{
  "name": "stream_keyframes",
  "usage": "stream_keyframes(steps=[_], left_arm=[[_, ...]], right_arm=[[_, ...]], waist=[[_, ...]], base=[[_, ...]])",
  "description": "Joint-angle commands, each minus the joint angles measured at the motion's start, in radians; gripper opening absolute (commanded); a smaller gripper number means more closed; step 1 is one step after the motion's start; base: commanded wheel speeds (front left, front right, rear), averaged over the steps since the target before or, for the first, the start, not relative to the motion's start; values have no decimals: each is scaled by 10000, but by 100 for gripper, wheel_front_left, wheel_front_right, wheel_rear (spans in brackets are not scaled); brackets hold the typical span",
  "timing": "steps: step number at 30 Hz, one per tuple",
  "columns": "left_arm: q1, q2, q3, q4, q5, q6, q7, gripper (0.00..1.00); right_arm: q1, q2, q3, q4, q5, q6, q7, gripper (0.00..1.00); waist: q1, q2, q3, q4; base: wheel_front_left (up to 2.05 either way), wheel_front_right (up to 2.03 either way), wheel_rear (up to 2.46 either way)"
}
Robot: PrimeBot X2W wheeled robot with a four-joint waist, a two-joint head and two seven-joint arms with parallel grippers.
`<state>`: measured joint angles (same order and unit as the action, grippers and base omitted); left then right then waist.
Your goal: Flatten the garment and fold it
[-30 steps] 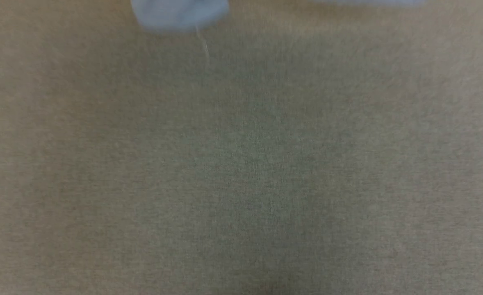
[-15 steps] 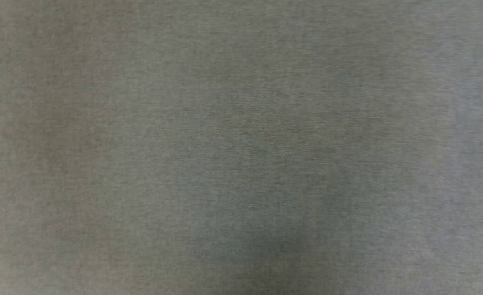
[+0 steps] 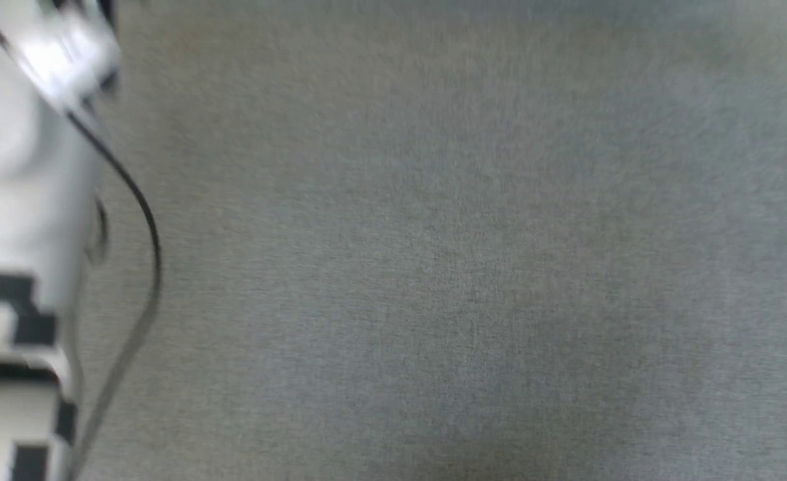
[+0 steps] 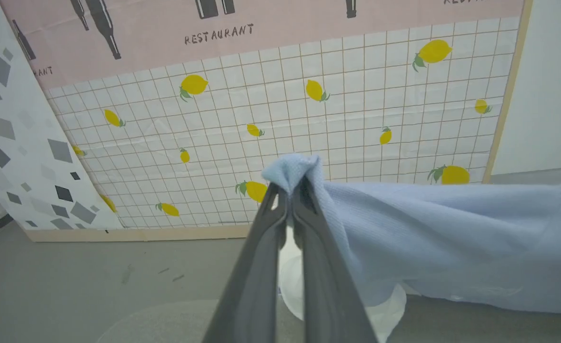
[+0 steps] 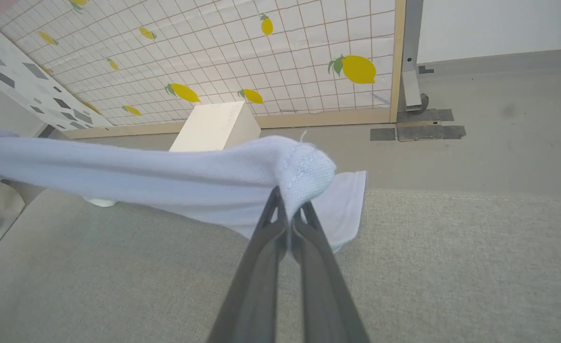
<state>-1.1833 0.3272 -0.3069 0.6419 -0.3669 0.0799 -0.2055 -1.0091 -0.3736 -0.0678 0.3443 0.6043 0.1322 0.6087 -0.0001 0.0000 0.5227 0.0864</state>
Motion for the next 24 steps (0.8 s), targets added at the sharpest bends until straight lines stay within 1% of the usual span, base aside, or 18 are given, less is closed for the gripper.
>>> stream_keyframes(steps=[1, 4, 7, 10, 15, 16, 19, 22, 24], left_arm=[[681, 30, -40, -44, -143, -147, -84, 0], [2349, -20, -55, -300, -571, -391, -92, 0], [3972, -123, -92, -788, -959, -419, 105, 0], [5639, -219, -125, -1541, -1345, -311, 395, 0], [8311, -251, 3, -2847, -2089, 123, 1076, 0], [8618, -239, 8, -2990, -2175, 174, 1196, 0], [10024, -202, 52, -3658, -2651, 469, 1896, 0], [11030, -158, 161, -4265, -3085, 763, 2502, 0], [11784, -3, 158, -4742, -3378, 972, 3174, 0]], right_arm=[[686, -21, 19, -132, 300, -15, -235, 0], [2432, 11, 229, -421, 812, -15, -600, 0], [4008, 199, 219, -684, 1068, -15, -878, 0], [5484, 464, 161, -1014, 1238, -15, -1135, 0], [7402, 692, 192, -1418, 1286, -15, -1341, 0], [7607, 700, 186, -1461, 1276, -15, -1357, 0], [8522, 752, 131, -1609, 1213, -15, -1389, 0], [9194, 746, 24, -1719, 1142, -15, -1349, 0], [9701, 738, -118, -1793, 1103, -15, -1288, 0]], waist=[[1, 0, -1588, 278], [1, 0, -2521, 335], [1, 0, -3219, 384], [1, 0, -3758, 378], [1, 0, -4397, 255], [1, 0, -4453, 246], [1, 0, -4713, 166], [1, 0, -4841, 113], [1, 0, -4967, 82]], base=[[0, 0, 0], [0, 0, 0], [0, 0, 0], [0, 0, 0], [0, 0, 0], [0, 0, 0], [0, 0, 0], [0, 0, 0], [0, 0, 0]])
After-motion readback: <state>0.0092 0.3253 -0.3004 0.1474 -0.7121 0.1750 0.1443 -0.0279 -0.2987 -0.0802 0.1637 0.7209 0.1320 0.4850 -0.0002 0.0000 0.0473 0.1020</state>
